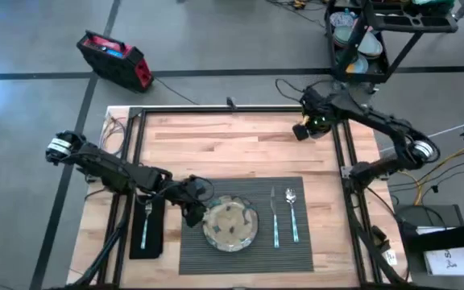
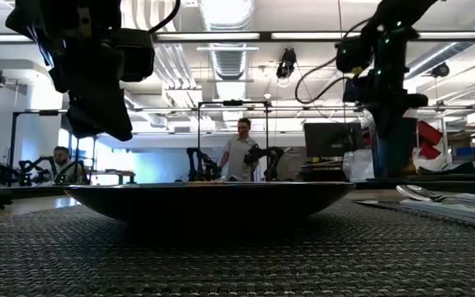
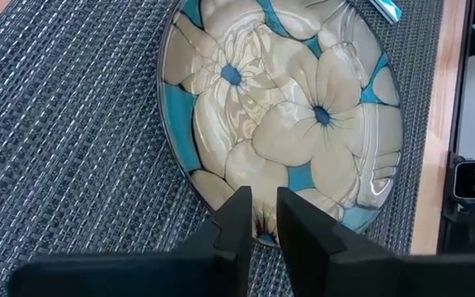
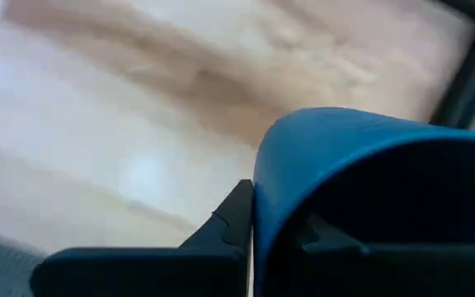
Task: Set table place
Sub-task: Move the blue cup to the middle right of the table
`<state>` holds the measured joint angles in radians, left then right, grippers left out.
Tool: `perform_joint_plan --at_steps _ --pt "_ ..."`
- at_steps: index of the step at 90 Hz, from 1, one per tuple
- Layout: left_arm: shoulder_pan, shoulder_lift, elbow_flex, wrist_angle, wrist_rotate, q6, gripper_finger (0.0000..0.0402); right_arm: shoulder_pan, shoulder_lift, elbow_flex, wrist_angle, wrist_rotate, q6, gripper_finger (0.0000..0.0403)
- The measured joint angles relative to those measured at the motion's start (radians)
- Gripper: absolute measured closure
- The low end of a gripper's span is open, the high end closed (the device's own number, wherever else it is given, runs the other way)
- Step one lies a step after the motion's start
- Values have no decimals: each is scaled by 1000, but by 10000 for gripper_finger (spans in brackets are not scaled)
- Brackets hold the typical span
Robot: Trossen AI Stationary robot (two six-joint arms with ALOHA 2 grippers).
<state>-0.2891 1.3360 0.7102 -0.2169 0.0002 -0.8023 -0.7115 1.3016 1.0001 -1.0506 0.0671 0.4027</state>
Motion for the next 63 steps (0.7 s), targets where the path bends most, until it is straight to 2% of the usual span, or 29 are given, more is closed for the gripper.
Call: perform_joint_plan --at_steps 15,38,48,63 --pt "0 0 -2 0 0 0 364 175 -61 -86 -1 -19 142 403" --pt "0 0 -2 0 0 0 361 397 -63 -165 17 -16 319 403" --pt "0 0 -2 0 0 0 364 453 -53 -176 23 -16 364 403" --pt "0 0 -2 0 0 0 364 479 -41 -180 47 -15 385 403"
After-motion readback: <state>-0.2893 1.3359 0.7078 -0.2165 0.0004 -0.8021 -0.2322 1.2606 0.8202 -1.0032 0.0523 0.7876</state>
